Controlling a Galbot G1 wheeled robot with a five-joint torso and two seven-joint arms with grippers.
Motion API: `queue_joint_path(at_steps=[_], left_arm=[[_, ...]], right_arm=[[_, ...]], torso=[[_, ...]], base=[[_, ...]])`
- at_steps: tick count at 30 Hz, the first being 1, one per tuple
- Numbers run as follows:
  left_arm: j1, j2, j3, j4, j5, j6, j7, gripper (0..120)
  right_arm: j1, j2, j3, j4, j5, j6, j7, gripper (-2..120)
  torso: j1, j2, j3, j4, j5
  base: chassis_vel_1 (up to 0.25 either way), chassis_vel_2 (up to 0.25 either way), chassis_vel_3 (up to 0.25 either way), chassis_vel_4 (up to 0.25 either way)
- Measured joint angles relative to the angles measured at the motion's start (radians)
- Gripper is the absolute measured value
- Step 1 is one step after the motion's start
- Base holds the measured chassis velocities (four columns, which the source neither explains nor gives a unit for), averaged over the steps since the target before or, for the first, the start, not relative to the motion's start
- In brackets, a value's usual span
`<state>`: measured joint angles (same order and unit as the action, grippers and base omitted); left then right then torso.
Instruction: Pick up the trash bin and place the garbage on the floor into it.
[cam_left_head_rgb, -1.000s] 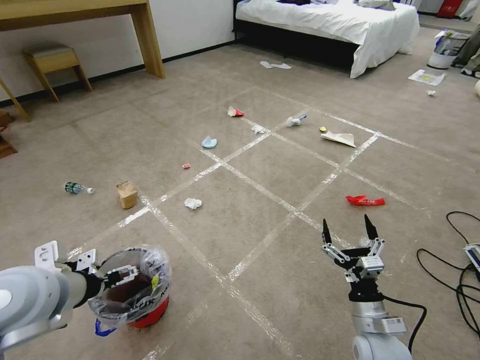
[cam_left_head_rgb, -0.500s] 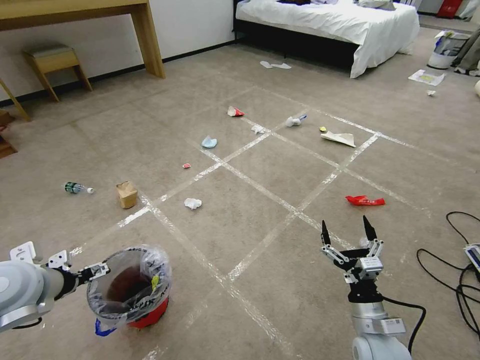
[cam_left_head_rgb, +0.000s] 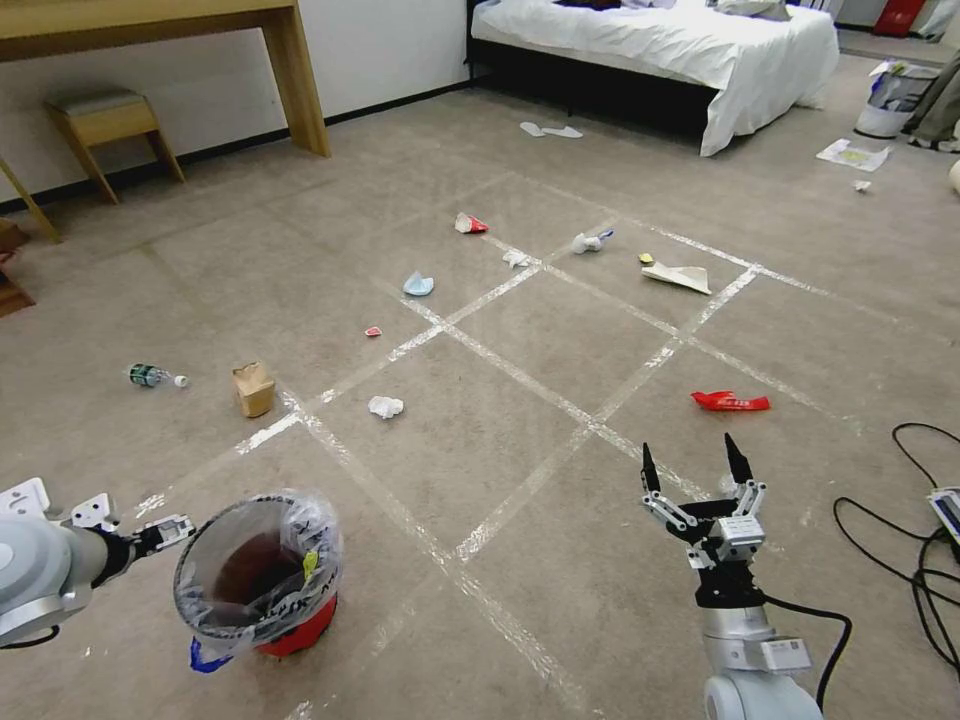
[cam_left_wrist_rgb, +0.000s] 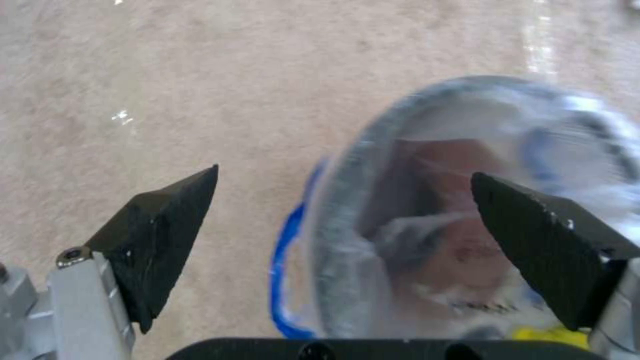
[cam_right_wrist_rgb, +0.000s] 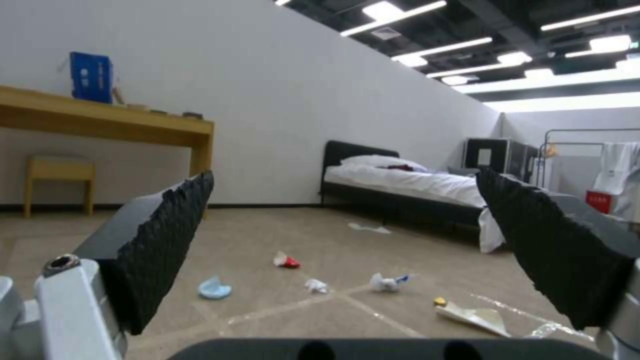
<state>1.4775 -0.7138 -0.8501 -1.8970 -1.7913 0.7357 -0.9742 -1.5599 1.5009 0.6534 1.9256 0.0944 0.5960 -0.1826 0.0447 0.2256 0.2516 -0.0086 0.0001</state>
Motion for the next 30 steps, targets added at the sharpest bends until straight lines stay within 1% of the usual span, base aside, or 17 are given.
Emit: queue_joint_path(at_steps=[1,2,5,6,7,8,10,17,25,27,30], left_arm=[[-0.002,-0.005,0.002,0.014,0.01,0.0,0.006,100],[-0.002,-0.005,0.002,0.014,0.01,0.0,0.006,100],[-0.014,-0.025,0.014,0.067,0.047,0.0,0.021,100],[-0.014,-0.025,0.014,0.067,0.047,0.0,0.021,100],[-0.021,-0.041,0.022,0.096,0.067,0.0,0.026,100],[-0.021,-0.041,0.022,0.096,0.067,0.0,0.026,100],[-0.026,-0.059,0.036,0.12,0.101,0.0,0.033,100],[-0.015,-0.085,0.057,0.111,0.135,0.0,0.051,100],[-0.008,-0.097,0.064,0.099,0.147,0.0,0.049,100],[-0.007,-0.11,0.071,0.085,0.154,0.0,0.044,100],[-0.007,-0.116,0.075,0.072,0.156,0.0,0.041,100]], right_arm=[[0.001,-0.001,-0.002,-0.004,0.0,0.0,0.0,100],[0.001,-0.001,-0.002,-0.004,0.0,0.0,0.0,100],[0.007,-0.006,-0.01,-0.009,0.001,-0.004,0.0,100],[0.007,-0.006,-0.01,-0.009,0.001,-0.004,0.0,100],[0.014,-0.011,-0.019,-0.011,0.003,-0.009,0.0,100],[0.014,-0.011,-0.019,-0.011,0.003,-0.009,0.0,100],[0.023,-0.015,-0.027,-0.014,0.004,-0.013,0.0,100],[0.041,-0.016,-0.04,-0.02,0.008,-0.018,0.001,100],[0.053,-0.029,-0.055,-0.023,0.016,-0.022,0.002,100],[0.055,-0.037,-0.056,-0.023,0.021,-0.024,0.002,100],[0.056,-0.04,-0.056,-0.024,0.023,-0.024,0.002,100]], torso=[[0.0,0.0,0.0,0.0001,0.0001],[0.0,0.0,0.0,0.0001,0.0001],[0.0,0.0,0.0,-0.0007,0.0001],[0.0,0.0,0.0,-0.0007,0.0001],[0.0,0.0,0.0,-0.0002,0.0],[0.0,0.0,0.0,-0.0002,0.0],[0.0,0.0,0.0,-0.0002,0.0],[0.0,0.0,0.0,-0.0004,0.0001],[0.0,0.0,0.0,-0.0003,0.0002],[0.0,0.0,0.0,-0.0003,0.0001],[0.0,0.0,0.0,-0.0003,0.0002]], base=[[0.0,0.0,0.0,0.0],[0.0,0.0,0.0,0.0],[0.0,0.0,0.0,0.0],[0.0,0.0,0.0,0.0],[0.0,0.0,0.0,0.0],[0.0,0.0,0.0,0.0],[0.0,0.0,0.0,0.0],[0.0,0.0,0.0,0.0],[0.0,0.0,0.0,0.0],[0.0,0.0,0.0,0.0],[0.0,0.0,0.0,0.0]])
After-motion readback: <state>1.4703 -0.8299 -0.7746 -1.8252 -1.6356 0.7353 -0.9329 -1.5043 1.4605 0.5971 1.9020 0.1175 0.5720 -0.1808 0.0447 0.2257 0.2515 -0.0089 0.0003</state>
